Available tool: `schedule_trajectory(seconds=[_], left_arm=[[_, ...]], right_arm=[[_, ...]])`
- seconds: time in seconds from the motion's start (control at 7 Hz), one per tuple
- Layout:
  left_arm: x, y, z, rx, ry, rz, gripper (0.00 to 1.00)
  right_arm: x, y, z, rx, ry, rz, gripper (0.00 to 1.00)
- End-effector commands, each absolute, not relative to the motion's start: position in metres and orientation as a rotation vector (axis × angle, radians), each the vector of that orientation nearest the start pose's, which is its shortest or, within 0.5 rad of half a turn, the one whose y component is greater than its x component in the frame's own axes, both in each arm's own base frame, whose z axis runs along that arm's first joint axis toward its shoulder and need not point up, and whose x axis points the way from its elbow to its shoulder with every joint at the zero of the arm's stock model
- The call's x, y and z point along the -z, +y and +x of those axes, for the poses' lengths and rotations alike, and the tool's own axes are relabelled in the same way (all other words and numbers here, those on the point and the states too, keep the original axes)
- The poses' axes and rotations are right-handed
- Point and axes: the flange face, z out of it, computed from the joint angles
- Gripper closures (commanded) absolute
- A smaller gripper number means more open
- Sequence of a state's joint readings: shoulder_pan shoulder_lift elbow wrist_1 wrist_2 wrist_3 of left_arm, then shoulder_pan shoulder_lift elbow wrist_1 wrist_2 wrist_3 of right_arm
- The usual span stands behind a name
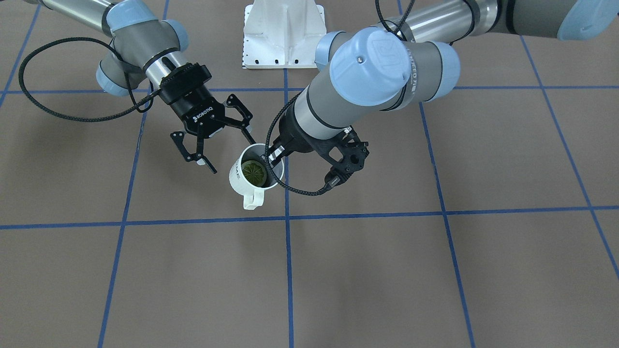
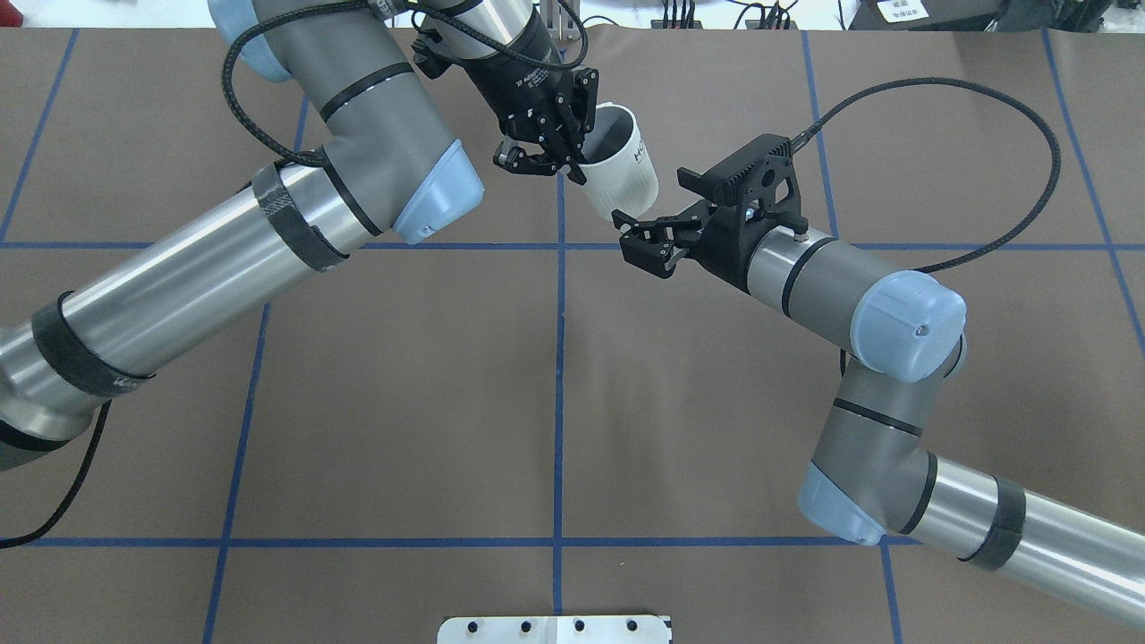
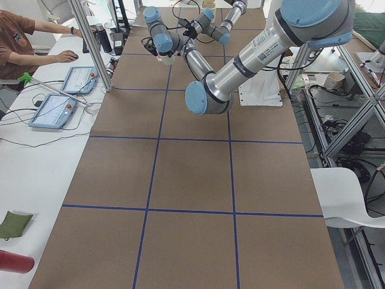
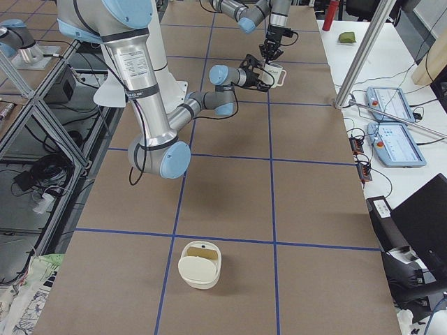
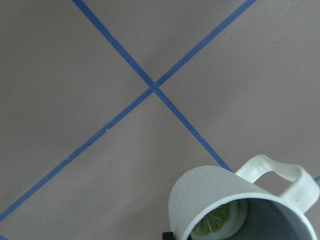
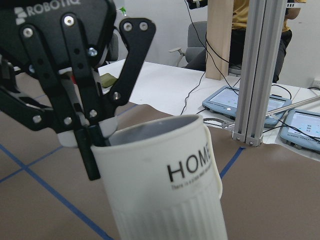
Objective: Left arm hands cup to right arm to dump lemon
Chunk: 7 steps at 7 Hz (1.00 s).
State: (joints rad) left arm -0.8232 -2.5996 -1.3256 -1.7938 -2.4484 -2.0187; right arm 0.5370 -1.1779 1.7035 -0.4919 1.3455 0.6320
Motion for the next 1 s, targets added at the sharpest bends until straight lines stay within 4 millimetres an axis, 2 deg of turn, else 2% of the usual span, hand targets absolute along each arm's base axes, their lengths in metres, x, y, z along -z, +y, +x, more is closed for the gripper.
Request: schedule_trajectory(seconds=[0.0, 0.29, 0.86], left_arm=[[-0.048, -0.579, 0.478, 0.649, 1.083, -0.625, 1.00], [-0.038, -0.567, 0.489, 0.633, 1.083, -0.638, 1.00], [-0.037, -0.561, 0.496, 0.622, 1.080, -0.642, 1.00]], right_arm=[[-0.258, -0.439, -0.433, 0.120, -1.049, 1.209, 0.00], [-0.258, -0.437, -0.434, 0.118, -1.048, 1.210, 0.00], [-0.258, -0.437, -0.435, 0.111, -1.041, 1.213, 0.00]])
